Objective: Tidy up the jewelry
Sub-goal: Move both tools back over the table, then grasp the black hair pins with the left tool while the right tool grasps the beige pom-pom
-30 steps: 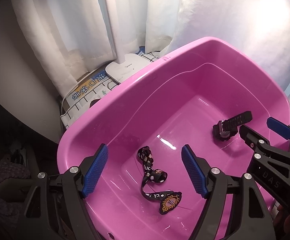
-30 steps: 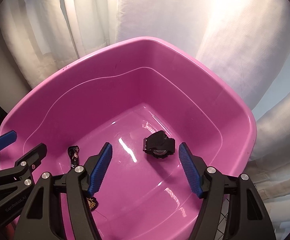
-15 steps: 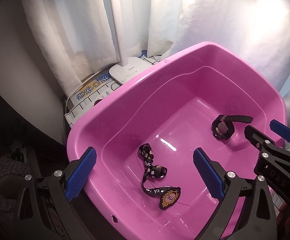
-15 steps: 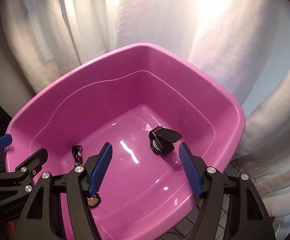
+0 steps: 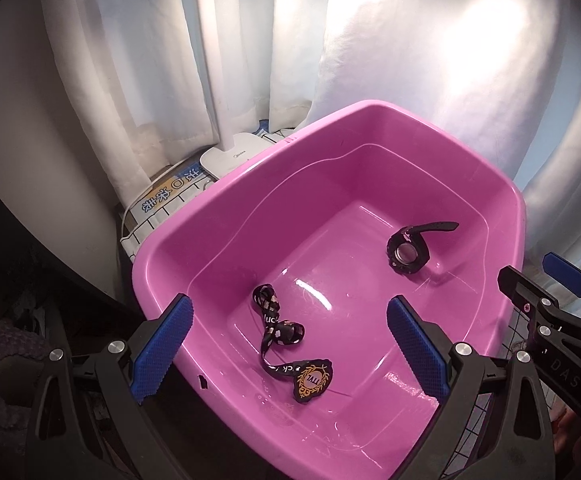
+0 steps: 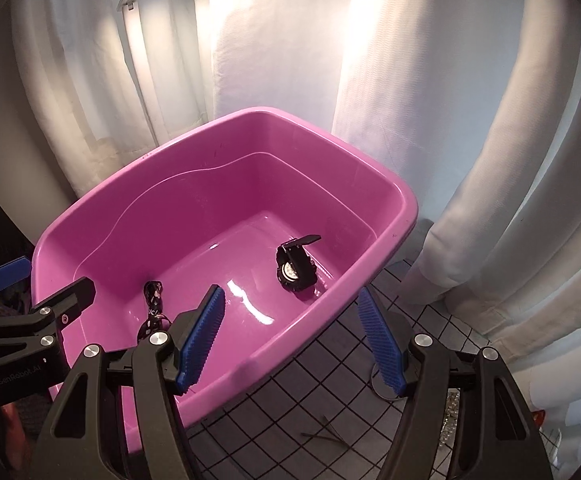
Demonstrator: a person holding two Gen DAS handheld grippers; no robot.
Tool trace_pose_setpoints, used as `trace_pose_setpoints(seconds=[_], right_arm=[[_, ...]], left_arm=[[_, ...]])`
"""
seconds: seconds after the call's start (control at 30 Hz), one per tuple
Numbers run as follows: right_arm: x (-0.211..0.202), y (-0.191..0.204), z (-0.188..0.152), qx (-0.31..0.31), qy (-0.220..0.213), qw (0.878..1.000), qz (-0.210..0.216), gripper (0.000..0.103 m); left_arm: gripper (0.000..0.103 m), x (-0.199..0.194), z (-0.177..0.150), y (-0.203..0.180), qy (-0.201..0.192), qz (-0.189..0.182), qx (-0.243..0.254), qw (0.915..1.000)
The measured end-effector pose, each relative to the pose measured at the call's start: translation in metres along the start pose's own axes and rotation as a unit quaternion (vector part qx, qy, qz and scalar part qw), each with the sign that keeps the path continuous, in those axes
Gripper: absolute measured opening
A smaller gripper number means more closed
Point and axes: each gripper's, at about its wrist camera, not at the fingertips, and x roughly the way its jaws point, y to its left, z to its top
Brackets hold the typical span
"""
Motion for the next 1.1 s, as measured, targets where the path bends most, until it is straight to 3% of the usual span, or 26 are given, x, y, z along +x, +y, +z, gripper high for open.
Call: trace_pose_setpoints(seconds=[0.23, 0.5, 0.8, 0.9, 1.1], right_arm=[[-0.042, -0.046, -0.042, 0.035, -0.007, 0.999, -0.023, 0.066], [-0.089, -0.116, -0.113, 0.120, -0.010, 0.991, -0.058, 0.066], [-0.123, -0.183, -0.213, 0.220, 0.018, 0.969, -0.110, 0.066], [-0.124, -0.191, -0.245, 0.256, 0.029, 0.960, -0.108, 0.066], [-0.108, -0.188, -0.289, 0.299, 0.055, 0.948, -0.097, 0.066]], left_arm=[[0.096, -0.019, -0.015, -0.032, -0.005, -0.034, 0.031, 0.9989], [0.096, -0.036, -0.046, -0.078, -0.013, -0.070, 0.084, 0.9939], [0.096, -0.032, -0.084, -0.136, -0.002, -0.118, 0.141, 0.9830], [0.097, -0.032, -0.099, -0.153, -0.009, -0.119, 0.169, 0.9784], [0.097, -0.016, -0.119, -0.176, 0.025, -0.144, 0.192, 0.9705]])
